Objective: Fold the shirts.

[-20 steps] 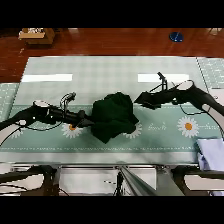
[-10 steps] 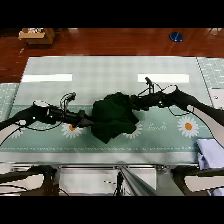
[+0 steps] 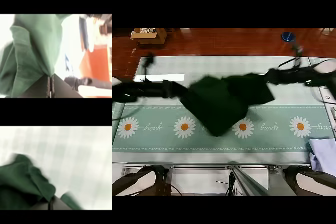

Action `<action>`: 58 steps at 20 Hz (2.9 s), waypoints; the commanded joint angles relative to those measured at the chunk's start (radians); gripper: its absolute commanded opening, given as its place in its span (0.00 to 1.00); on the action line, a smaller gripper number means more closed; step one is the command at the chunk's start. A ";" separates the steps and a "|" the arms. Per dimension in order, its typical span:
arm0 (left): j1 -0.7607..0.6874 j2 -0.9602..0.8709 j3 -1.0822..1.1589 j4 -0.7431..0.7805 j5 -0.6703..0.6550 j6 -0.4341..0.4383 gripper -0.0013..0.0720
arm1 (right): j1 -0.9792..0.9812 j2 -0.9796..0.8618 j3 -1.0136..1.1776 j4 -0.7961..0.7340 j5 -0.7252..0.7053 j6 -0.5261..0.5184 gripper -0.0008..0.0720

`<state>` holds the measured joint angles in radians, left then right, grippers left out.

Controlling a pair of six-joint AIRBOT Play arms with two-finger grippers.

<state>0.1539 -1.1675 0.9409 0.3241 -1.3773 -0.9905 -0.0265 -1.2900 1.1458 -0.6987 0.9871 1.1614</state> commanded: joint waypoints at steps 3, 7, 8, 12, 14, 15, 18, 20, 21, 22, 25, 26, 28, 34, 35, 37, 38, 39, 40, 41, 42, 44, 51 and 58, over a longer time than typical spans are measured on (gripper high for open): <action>0.151 0.161 0.336 -0.003 -0.049 -0.116 0.04 | -0.072 0.247 0.115 -0.066 0.053 0.020 0.05; 0.153 0.188 0.617 -0.003 -0.049 -0.184 0.04 | -0.071 0.391 0.261 -0.068 0.052 0.032 0.05; 0.153 0.190 0.698 -0.003 -0.049 -0.194 0.04 | -0.071 0.415 0.309 -0.069 0.052 0.033 0.05; 0.153 0.190 1.007 -0.002 -0.048 -0.209 0.04 | -0.071 0.462 0.547 -0.104 0.053 0.084 0.05; 0.153 0.190 1.141 0.038 -0.045 -0.247 0.04 | -0.071 0.465 0.666 -0.167 0.051 0.130 0.05; 0.153 0.194 1.195 0.074 -0.044 -0.268 0.04 | -0.071 0.465 0.715 -0.204 0.053 0.156 0.05; 0.153 0.255 1.228 0.206 0.010 -0.280 0.04 | -0.071 0.465 0.823 -0.284 0.069 0.225 0.05; 0.153 0.299 1.228 0.306 0.035 -0.280 0.04 | -0.071 0.465 0.868 -0.288 0.102 0.262 0.05; 0.153 0.318 1.228 0.338 0.033 -0.280 0.04 | -0.071 0.465 0.881 -0.287 0.130 0.283 0.05; 0.153 0.331 1.228 0.354 0.030 -0.288 0.04 | -0.071 0.465 0.886 -0.278 0.163 0.310 0.05; 0.153 0.359 1.225 0.376 -0.006 -0.298 0.04 | -0.071 0.467 0.887 -0.241 0.333 0.351 0.05; 0.153 0.364 1.225 0.401 -0.031 -0.298 0.04 | -0.071 0.467 0.887 -0.245 0.401 0.358 0.05; 0.153 0.362 1.220 0.492 -0.088 -0.299 0.04 | -0.071 0.463 0.887 -0.275 0.501 0.365 0.05; 0.153 0.296 0.930 0.496 -0.026 -0.304 0.04 | -0.071 0.276 0.886 -0.278 0.669 0.397 0.05; 0.145 0.262 0.892 0.466 -0.007 -0.303 0.04 | -0.067 0.219 0.886 -0.277 0.666 0.389 0.05; 0.102 0.170 0.834 0.446 0.048 -0.269 0.04 | -0.037 0.094 0.886 -0.319 0.658 0.349 0.05; 0.071 0.109 0.819 0.447 0.074 -0.255 0.04 | -0.018 0.027 0.886 -0.338 0.657 0.336 0.05; 0.042 0.043 0.819 0.446 0.086 -0.240 0.04 | 0.002 -0.049 0.886 -0.351 0.655 0.319 0.05; 0.011 -0.024 0.819 0.446 0.096 -0.224 0.04 | 0.021 -0.125 0.886 -0.351 0.644 0.307 0.05; -0.022 -0.098 0.819 0.446 0.104 -0.205 0.04 | 0.033 -0.193 0.886 -0.351 0.620 0.294 0.05; -0.050 -0.165 0.819 0.447 0.116 -0.185 0.04 | 0.043 -0.256 0.886 -0.351 0.584 0.278 0.05; -0.091 -0.299 0.819 0.447 0.142 -0.143 0.04 | 0.048 -0.368 0.886 -0.351 0.482 0.254 0.05; -0.086 -0.537 0.819 0.446 0.298 -0.148 0.04 | 0.007 -0.485 0.886 -0.358 0.032 0.283 0.05; -0.122 -0.597 0.819 0.435 0.294 -0.208 0.24 | 0.003 -0.529 0.884 -0.382 0.104 0.286 0.05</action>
<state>0.0425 -1.7458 1.7596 0.7624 -1.0801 -1.1725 -0.0216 -1.8015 2.0300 -1.0687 1.0634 1.4445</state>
